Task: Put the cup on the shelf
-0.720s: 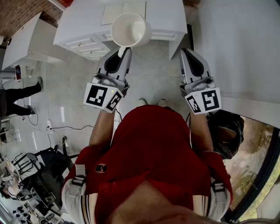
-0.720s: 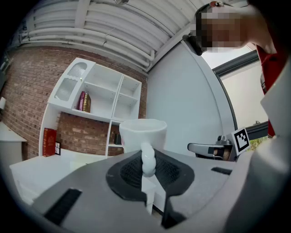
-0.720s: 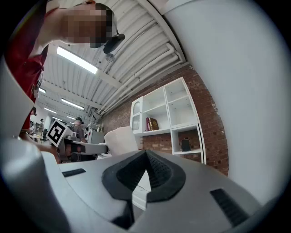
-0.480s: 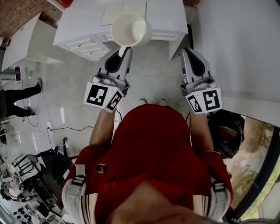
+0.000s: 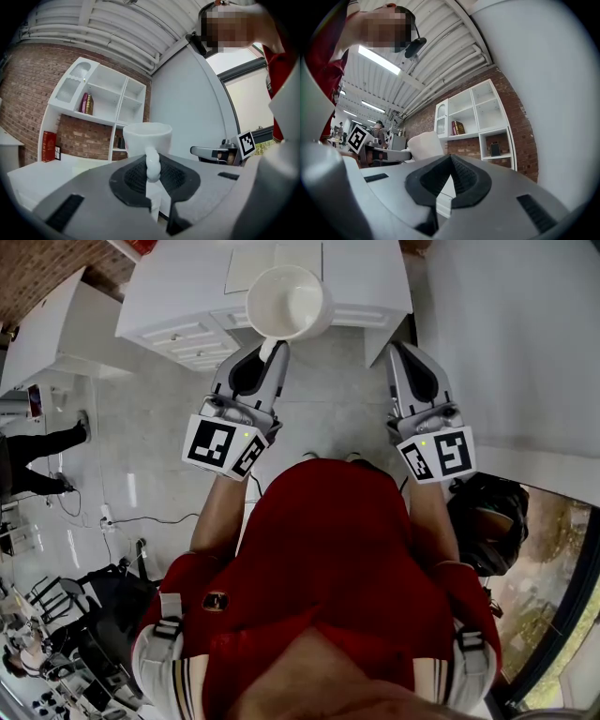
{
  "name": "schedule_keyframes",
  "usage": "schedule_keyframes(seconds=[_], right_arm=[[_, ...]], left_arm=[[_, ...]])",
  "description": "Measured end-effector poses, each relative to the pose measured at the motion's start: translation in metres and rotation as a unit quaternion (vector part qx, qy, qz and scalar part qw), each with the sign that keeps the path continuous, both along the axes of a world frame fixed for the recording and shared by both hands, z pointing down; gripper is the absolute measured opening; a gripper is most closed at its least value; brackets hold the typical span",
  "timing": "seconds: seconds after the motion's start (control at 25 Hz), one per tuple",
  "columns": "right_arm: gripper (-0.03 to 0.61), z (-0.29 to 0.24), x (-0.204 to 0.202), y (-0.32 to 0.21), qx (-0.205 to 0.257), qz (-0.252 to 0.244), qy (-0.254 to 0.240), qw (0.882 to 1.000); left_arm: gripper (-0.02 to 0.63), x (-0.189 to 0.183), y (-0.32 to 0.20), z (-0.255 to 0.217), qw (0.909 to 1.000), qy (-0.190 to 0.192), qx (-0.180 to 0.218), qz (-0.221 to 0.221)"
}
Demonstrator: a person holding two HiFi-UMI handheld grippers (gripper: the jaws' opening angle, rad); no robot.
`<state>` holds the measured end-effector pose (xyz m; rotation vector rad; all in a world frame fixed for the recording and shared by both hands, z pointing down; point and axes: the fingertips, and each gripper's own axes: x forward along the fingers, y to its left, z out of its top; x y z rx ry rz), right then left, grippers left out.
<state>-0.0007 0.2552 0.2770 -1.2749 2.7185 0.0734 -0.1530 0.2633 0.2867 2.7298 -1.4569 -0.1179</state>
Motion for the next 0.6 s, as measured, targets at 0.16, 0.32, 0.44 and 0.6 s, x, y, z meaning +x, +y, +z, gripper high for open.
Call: schedule_keyframes(seconds=[0.16, 0.32, 0.44, 0.6], right_arm=[[-0.003, 0.004, -0.020, 0.004, -0.003, 0.001, 0.005, 1.000], [-0.003, 0.009, -0.033, 0.006, -0.009, 0.001, 0.015, 1.000], [-0.003, 0.012, -0.035, 0.003, -0.013, 0.005, 0.020, 1.000], [-0.004, 0.012, -0.034, -0.007, -0.015, 0.007, 0.020, 1.000]], left_arm=[[0.047, -0.017, 0.002, 0.005, 1.0000, 0.000, 0.000, 0.006], [0.047, -0.028, -0.002, 0.009, 0.9999, 0.005, -0.003, 0.009], [0.047, -0.032, -0.007, 0.011, 0.9999, 0.010, -0.003, 0.011], [0.048, -0.032, -0.018, 0.009, 0.9999, 0.010, 0.000, 0.011]])
